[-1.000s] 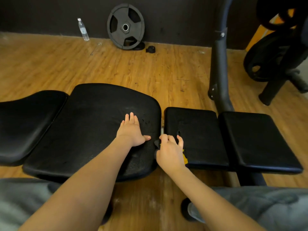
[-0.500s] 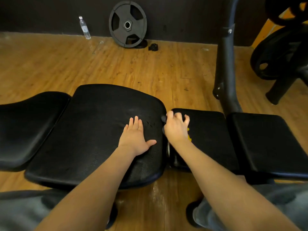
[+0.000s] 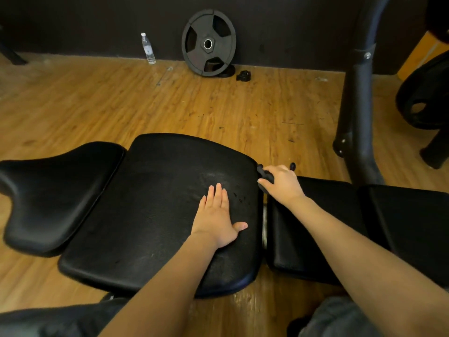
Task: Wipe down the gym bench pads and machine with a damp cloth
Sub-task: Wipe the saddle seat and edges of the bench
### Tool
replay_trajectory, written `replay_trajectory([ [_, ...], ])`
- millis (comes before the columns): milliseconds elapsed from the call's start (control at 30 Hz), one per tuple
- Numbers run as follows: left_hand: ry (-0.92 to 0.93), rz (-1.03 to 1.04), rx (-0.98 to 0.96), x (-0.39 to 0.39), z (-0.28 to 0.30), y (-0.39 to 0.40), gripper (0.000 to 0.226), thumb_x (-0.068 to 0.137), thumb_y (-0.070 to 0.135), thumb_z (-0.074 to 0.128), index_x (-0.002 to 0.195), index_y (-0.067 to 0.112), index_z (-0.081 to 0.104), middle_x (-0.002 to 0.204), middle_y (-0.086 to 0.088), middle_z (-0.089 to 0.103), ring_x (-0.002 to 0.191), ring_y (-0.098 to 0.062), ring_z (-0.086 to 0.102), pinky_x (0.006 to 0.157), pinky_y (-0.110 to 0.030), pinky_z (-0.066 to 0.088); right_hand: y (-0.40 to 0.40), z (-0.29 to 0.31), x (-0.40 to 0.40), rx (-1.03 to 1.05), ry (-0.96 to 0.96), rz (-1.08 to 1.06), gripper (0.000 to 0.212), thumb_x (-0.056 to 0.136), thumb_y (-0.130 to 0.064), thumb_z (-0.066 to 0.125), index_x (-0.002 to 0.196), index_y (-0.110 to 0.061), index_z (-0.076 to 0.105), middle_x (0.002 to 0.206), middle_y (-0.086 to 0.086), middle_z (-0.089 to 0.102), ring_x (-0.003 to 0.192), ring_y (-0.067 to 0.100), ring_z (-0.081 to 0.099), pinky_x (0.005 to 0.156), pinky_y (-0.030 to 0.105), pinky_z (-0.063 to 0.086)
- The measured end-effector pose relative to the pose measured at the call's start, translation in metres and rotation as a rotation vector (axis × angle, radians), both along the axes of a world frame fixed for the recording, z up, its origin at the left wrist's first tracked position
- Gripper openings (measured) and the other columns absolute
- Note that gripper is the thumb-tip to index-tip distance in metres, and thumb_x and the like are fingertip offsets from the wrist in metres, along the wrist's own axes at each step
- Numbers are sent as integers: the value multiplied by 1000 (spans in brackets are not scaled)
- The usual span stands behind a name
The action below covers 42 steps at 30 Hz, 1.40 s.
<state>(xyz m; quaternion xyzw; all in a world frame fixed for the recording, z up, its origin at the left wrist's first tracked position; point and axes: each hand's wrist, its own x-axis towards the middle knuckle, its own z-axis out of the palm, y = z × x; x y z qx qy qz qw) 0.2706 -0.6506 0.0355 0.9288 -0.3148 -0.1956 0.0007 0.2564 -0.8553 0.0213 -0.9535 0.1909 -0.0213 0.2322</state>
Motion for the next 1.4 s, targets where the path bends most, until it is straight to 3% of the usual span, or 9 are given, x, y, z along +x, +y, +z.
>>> replay_trajectory([
  [233, 51, -16, 13, 2, 13, 2, 100, 88, 63, 45, 150, 6, -8, 158, -9, -15, 146, -24, -13, 119, -37, 1, 24, 4, -33, 60, -50, -19, 29, 93, -16, 54, 121, -14, 56, 121, 9, 49, 108, 23, 53, 89, 22, 37],
  [367, 153, -57, 21, 15, 29, 16, 95, 88, 56, 55, 152, 12, 1, 160, -3, -9, 147, -20, -7, 119, -39, 8, 44, 2, -56, 8, -44, -20, 27, 93, -15, 52, 120, -13, 52, 120, 10, 50, 114, 25, 48, 93, 31, 40],
  [733, 85, 15, 81, 9, 39, 90, 98, 86, 53, 59, 152, 9, 0, 160, -6, -6, 147, -21, -3, 119, -37, 11, 90, -11, -111, -174, -115, -21, 22, 91, -18, 57, 113, -11, 58, 107, 12, 61, 103, 28, 55, 90, 37, 41],
  [900, 124, 123, 62, 18, 44, 109, 102, 84, 50, 63, 151, 9, -1, 160, -5, -6, 147, -20, -4, 119, -39, 14, 113, -11, -139, -134, -168, -59, 21, 80, -7, 70, 100, -6, 65, 92, 16, 62, 85, 33, 60, 82, 41, 47],
  [1033, 115, 112, 27, 11, 40, 121, 95, 87, 49, 60, 152, 10, 2, 160, -4, -6, 147, -20, -5, 119, -39, 14, 122, -11, -149, 21, -249, -138, 19, 81, -2, 67, 100, -4, 63, 96, 16, 58, 91, 33, 56, 81, 43, 47],
  [1167, 78, 78, -35, 1, 37, 144, 84, 92, 50, 50, 152, 13, 4, 160, -4, -2, 147, -19, -3, 118, -36, 10, 165, -24, -155, 86, -492, 59, 38, 70, 12, 71, 97, -8, 55, 98, 7, 52, 94, 14, 46, 87, 29, 44],
  [1267, 65, 57, -63, -4, 36, 154, 78, 95, 48, 47, 152, 13, 6, 160, -5, -1, 147, -20, -2, 120, -35, 9, 199, -27, -149, 77, -517, 264, 55, 63, 13, 74, 98, -19, 46, 103, -3, 43, 97, 14, 44, 88, 26, 37],
  [1333, 63, 52, -68, -6, 35, 159, 77, 95, 47, 46, 152, 13, 7, 160, -5, 1, 147, -20, -1, 120, -36, 9, 210, -28, -141, -12, -527, 371, 57, 59, 9, 76, 98, -19, 47, 103, -1, 48, 98, 16, 45, 88, 28, 35],
  [1400, 58, 46, -74, -7, 34, 163, 76, 95, 47, 46, 152, 13, 8, 160, -5, 1, 147, -20, -2, 120, -36, 9, 211, -29, -136, -108, -553, 429, 42, 66, -5, 75, 98, -18, 52, 102, 3, 57, 100, 17, 48, 88, 31, 39],
])
